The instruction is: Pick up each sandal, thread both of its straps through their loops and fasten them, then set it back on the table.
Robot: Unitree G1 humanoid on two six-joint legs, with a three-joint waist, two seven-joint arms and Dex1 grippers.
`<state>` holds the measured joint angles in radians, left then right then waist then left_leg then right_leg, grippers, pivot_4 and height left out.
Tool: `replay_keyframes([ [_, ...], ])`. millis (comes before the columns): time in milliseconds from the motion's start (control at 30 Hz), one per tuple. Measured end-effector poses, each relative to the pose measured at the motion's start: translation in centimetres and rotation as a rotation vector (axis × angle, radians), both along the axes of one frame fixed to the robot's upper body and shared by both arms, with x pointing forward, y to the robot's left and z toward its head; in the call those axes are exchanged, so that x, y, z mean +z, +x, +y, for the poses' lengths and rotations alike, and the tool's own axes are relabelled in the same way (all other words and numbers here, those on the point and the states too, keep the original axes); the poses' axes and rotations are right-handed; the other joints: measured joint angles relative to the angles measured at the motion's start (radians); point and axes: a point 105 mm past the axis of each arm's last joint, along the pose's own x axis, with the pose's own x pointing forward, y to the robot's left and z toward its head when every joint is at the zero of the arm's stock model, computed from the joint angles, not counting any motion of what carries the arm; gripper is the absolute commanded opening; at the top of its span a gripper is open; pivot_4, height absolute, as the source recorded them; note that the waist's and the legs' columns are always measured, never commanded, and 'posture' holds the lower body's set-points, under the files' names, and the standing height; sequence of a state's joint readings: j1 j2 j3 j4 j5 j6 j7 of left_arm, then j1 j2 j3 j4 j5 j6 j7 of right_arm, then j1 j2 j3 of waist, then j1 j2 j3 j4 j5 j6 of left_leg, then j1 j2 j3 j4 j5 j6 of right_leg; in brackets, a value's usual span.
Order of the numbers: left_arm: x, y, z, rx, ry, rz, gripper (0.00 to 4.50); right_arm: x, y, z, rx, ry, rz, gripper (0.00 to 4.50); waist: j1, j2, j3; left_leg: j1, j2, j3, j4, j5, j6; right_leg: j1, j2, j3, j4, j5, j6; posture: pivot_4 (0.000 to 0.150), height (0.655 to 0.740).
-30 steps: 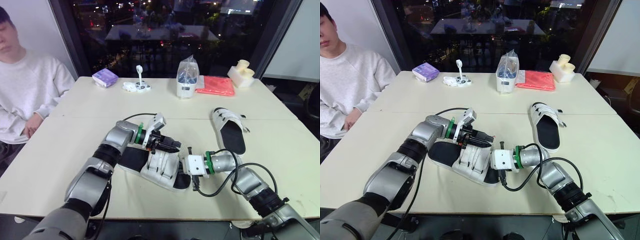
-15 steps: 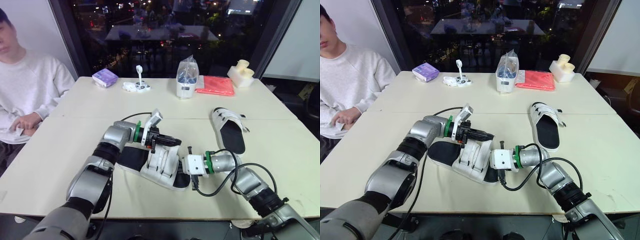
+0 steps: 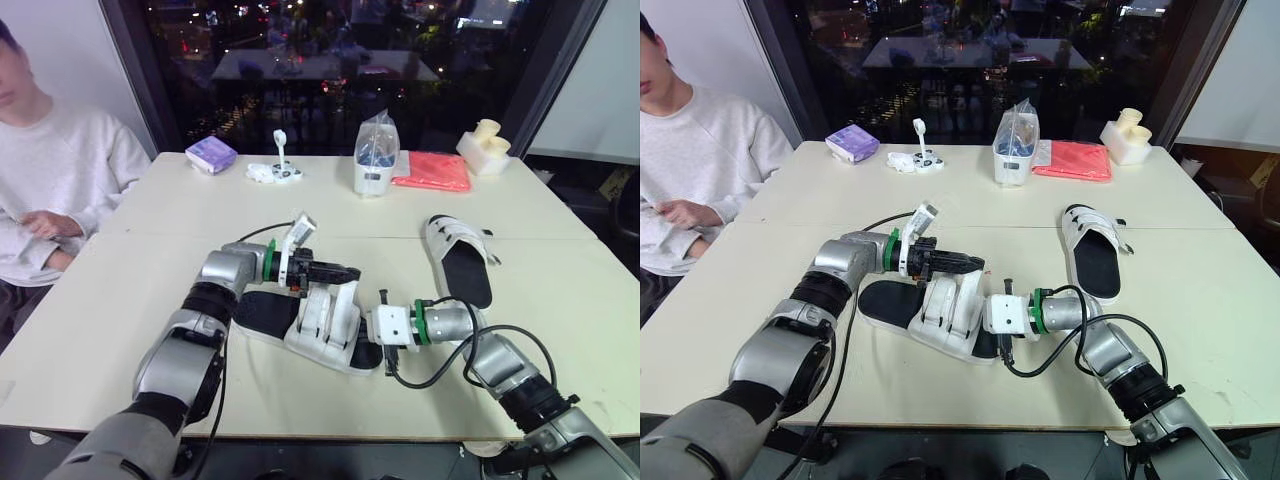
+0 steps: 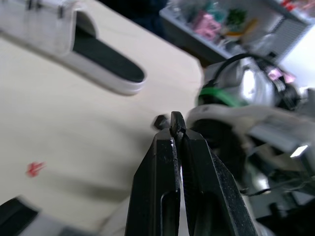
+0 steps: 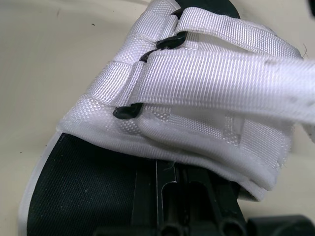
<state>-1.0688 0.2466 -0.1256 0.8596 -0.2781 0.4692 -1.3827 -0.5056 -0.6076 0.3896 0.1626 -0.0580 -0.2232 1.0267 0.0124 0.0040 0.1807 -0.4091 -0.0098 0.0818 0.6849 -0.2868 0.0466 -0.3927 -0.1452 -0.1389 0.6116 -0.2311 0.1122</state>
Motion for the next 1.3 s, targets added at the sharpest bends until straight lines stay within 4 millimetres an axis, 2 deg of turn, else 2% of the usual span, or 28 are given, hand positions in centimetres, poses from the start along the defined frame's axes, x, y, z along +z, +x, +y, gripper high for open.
replay_keyframes([
  [133,-1.1,0.4,-0.1,0.032,0.028,-0.034,0.09,0.0,0.0,0.0,-0.002,0.0,0.001,0.0,0.0,0.0,0.0,0.0,0.0,0.0,0.0,0.0,0.0,0.0,0.0,0.0,0.0,0.0,0.0,0.15,0.74],
  [567,-2.1,0.7,-1.0,-0.001,0.135,-0.254,0.09,-0.1,0.0,-0.3,-0.014,0.0,0.008,0.0,0.003,0.0,-0.001,0.001,-0.002,0.0,0.0,0.0,0.0,0.002,-0.003,-0.001,0.0,0.0,0.0,0.15,0.74],
  [667,-2.3,0.9,-1.1,0.006,0.165,-0.297,1.0,-0.2,0.0,-0.3,-0.015,-0.001,0.01,0.0,0.003,-0.001,-0.002,0.001,-0.002,0.0,0.0,0.0,0.001,0.002,-0.004,-0.001,0.0,0.0,0.0,0.15,0.74],
  [733,-2.4,1.2,-1.0,0.025,0.196,-0.341,1.9,-0.1,0.0,-0.2,-0.013,-0.001,0.008,0.0,0.003,-0.001,-0.002,0.001,-0.002,0.0,0.0,-0.001,0.001,0.002,-0.004,-0.001,0.0,0.0,0.0,0.15,0.74],
  [900,-1.9,2.0,-1.0,0.037,0.258,-0.456,4.48,-0.1,-0.1,-0.2,-0.01,0.0,0.007,0.0,0.001,-0.001,-0.002,0.001,-0.002,0.0,0.0,-0.001,0.002,0.001,-0.004,-0.001,0.0,0.0,0.0,0.15,0.74],
  [1167,-1.5,2.5,-1.9,-0.01,0.377,-0.709,4.48,-0.2,-0.1,-0.2,-0.011,-0.001,0.005,0.0,0.001,-0.002,-0.002,0.001,-0.002,0.0,0.0,-0.001,0.002,0.001,-0.004,-0.001,0.0,0.0,0.0,0.15,0.74],
  [1300,-1.9,2.7,-2.3,-0.029,0.434,-0.812,4.48,-0.1,-0.1,-0.2,-0.013,0.0,0.002,0.0,0.0,-0.002,-0.002,0.001,-0.002,0.001,0.0,-0.002,0.003,0.001,-0.004,-0.001,0.0,0.0,0.0,0.15,0.74],
])
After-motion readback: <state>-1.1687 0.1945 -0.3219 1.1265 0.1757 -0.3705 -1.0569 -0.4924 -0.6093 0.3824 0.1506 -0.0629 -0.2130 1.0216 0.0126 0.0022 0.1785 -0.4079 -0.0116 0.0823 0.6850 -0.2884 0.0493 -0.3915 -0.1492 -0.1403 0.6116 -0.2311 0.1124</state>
